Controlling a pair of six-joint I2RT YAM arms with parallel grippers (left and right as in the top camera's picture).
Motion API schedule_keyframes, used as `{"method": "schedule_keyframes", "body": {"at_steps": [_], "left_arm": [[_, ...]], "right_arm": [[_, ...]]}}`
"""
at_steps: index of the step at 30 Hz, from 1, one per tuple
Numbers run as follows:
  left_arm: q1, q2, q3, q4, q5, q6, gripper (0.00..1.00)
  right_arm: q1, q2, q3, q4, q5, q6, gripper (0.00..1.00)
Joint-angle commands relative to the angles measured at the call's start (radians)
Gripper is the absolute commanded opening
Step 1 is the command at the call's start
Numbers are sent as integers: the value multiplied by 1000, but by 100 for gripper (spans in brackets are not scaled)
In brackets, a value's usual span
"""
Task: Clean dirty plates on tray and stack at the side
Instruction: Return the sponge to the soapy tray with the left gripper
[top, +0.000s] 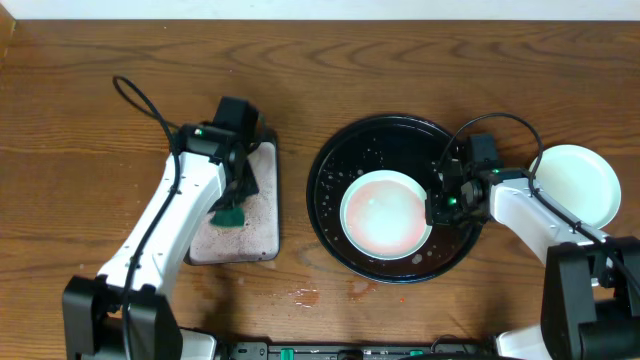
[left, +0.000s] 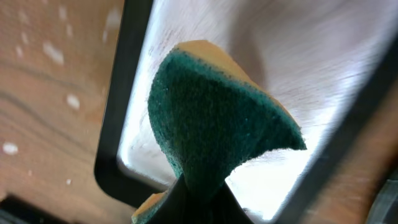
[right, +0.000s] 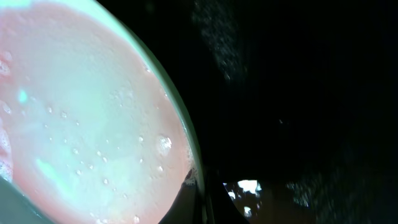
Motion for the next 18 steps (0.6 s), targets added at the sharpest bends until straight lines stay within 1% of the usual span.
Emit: {"method": "schedule_keyframes", "body": {"at_steps": [1, 3, 5, 6, 8, 9, 11, 12, 15, 18], "left_arm": [[46, -10, -19, 5, 71, 14, 12], [61, -27, -12, 5, 105, 17, 14], [67, -51, -7, 5, 143, 50, 17], [67, -70, -6, 5, 159, 64, 24], [66, -111, -6, 2, 174, 77, 35], [66, -134, -6, -2, 174, 78, 42], [66, -192, -6, -11, 174, 77, 53], [66, -252, -6, -15, 174, 77, 61], [66, -342, -6, -23, 174, 77, 70], [66, -428, -6, -31, 173, 77, 74]], "right_arm": [[13, -80, -1, -20, 65, 19, 1], [38, -138, -1, -25, 132, 20, 1], [78, -207, -1, -34, 241, 51, 1], [100, -240, -1, -42, 300, 72, 1], [155, -310, -1, -52, 424, 100, 1], [189, -346, -1, -53, 488, 106, 1], [249, -402, -1, -49, 598, 106, 1], [316, -453, -1, -44, 732, 106, 1], [403, -500, -1, -40, 924, 105, 1], [486, -526, -1, -41, 1065, 76, 1]]}}
